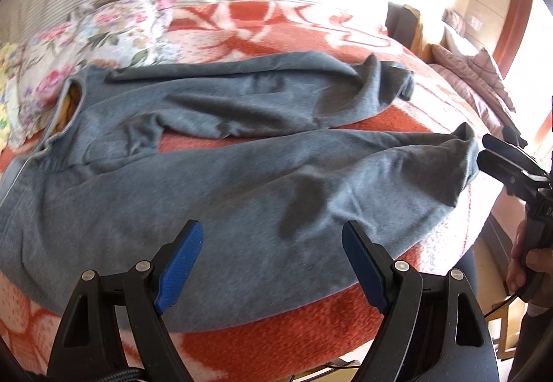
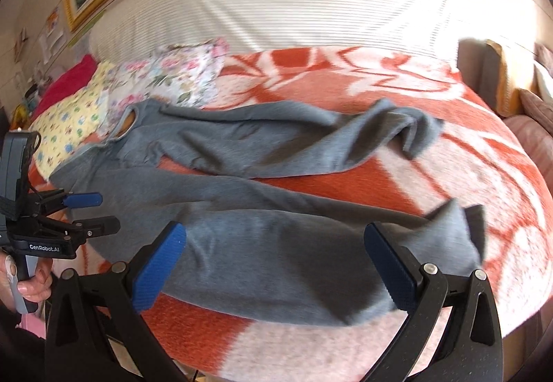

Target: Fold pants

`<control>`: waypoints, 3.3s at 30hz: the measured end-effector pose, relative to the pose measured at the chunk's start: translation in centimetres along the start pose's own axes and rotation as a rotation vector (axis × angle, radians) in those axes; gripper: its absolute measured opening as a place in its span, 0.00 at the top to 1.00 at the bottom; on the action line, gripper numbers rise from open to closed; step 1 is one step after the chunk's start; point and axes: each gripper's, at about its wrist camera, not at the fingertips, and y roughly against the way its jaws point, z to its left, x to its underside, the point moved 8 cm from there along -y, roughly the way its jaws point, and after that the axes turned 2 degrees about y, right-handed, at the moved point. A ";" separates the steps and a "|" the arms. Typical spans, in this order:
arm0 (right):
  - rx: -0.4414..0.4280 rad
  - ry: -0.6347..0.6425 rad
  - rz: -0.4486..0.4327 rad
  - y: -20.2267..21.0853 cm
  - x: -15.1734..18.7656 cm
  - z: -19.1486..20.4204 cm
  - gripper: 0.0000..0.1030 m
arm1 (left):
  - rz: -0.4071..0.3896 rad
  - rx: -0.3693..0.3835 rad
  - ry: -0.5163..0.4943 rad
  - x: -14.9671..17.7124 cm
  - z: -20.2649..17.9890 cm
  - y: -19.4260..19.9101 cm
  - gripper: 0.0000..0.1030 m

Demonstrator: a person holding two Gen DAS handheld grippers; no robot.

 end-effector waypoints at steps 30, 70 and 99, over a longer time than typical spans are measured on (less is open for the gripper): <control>0.140 -0.338 -0.081 3.2 1.7 -17.5 0.04 | 0.041 0.169 -0.317 -7.7 -15.7 -7.0 0.19; 0.159 -0.530 -0.135 3.2 4.8 -25.1 0.95 | 0.206 0.410 -0.499 -11.1 -27.2 -16.4 0.94; 0.064 -0.408 -0.056 -2.8 -2.9 -21.3 0.39 | 0.148 0.212 -0.339 -15.9 -15.4 -16.3 0.47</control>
